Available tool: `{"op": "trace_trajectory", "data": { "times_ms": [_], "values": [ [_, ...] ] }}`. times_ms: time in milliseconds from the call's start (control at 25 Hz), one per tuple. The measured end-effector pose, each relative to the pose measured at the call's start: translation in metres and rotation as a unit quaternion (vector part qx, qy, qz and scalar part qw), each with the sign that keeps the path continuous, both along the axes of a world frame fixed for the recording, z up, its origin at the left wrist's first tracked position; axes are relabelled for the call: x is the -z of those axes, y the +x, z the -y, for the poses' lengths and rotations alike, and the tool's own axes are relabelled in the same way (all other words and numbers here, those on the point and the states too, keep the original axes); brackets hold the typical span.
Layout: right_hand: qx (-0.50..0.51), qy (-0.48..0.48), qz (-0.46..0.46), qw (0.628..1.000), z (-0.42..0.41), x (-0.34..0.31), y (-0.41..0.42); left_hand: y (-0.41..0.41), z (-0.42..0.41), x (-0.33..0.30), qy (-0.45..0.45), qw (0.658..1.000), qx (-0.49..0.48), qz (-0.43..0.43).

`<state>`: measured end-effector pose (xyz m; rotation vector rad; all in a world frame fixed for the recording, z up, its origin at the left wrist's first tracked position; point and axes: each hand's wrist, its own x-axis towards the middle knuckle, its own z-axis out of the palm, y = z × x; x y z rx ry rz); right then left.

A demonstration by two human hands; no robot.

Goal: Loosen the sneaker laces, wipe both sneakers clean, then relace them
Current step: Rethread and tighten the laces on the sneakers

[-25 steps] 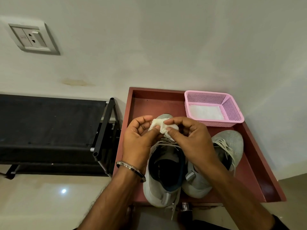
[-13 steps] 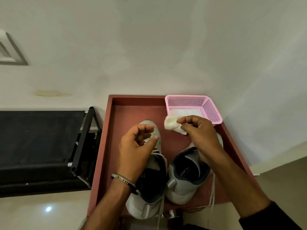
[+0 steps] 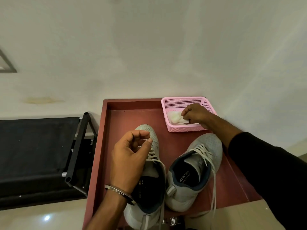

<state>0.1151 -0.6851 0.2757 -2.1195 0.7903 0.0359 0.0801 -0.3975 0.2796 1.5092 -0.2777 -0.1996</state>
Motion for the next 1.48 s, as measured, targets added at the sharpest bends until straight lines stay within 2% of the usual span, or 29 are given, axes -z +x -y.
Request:
{"op": "trace_trajectory", "data": {
  "times_ms": [160, 440, 520, 600, 680, 760, 880, 1000, 1120, 1200, 1280, 1360, 1480],
  "values": [
    [-0.023, -0.024, -0.052, 0.998, 0.005, 0.009, 0.009, 0.002, -0.002, 0.002, -0.002, 1.0, 0.0, 0.003],
    [-0.107, -0.149, -0.103, 0.978, 0.007, 0.004, 0.009, 0.005, -0.008, -0.001, 0.001, 1.0, -0.011, 0.005],
    [-0.084, -0.216, -0.052, 0.971, -0.001, -0.007, 0.001, 0.008, -0.014, -0.001, 0.022, 0.999, -0.024, 0.013],
    [-0.038, -0.236, 0.041, 0.97, -0.024, -0.021, -0.017, 0.009, -0.022, 0.0, 0.042, 0.998, -0.035, 0.009],
    [-0.005, -0.194, 0.129, 0.972, -0.062, -0.038, -0.044, 0.009, -0.029, 0.001, 0.075, 0.997, -0.03, -0.001],
    [-0.025, -0.122, 0.17, 0.977, -0.102, -0.049, -0.074, 0.007, -0.035, 0.002, 0.139, 0.99, 0.016, 0.009],
    [-0.126, -0.063, 0.123, 0.982, -0.149, -0.05, -0.12, 0.001, -0.044, 0.006, 0.238, 0.962, 0.105, 0.077],
    [-0.206, -0.177, 0.018, 0.962, -0.17, -0.035, -0.141, -0.004, -0.046, 0.009, 0.316, 0.919, 0.123, 0.2],
    [-0.19, -0.205, 0.013, 0.96, -0.17, -0.027, -0.139, -0.008, -0.04, 0.01, 0.322, 0.914, 0.097, 0.229],
    [-0.179, -0.183, 0.015, 0.966, -0.167, -0.025, -0.137, -0.009, -0.034, 0.005, 0.224, 0.964, 0.08, 0.122],
    [-0.161, -0.134, 0.018, 0.978, -0.165, -0.026, -0.137, -0.006, -0.033, -0.005, 0.066, 0.996, 0.051, -0.023],
    [-0.143, -0.047, 0.039, 0.988, -0.164, -0.027, -0.136, -0.002, -0.034, -0.013, -0.022, 0.992, -0.006, -0.125],
    [-0.125, 0.069, 0.083, 0.986, -0.16, -0.028, -0.134, 0.007, -0.041, -0.017, -0.141, 0.949, -0.06, -0.275]
  ]
}}
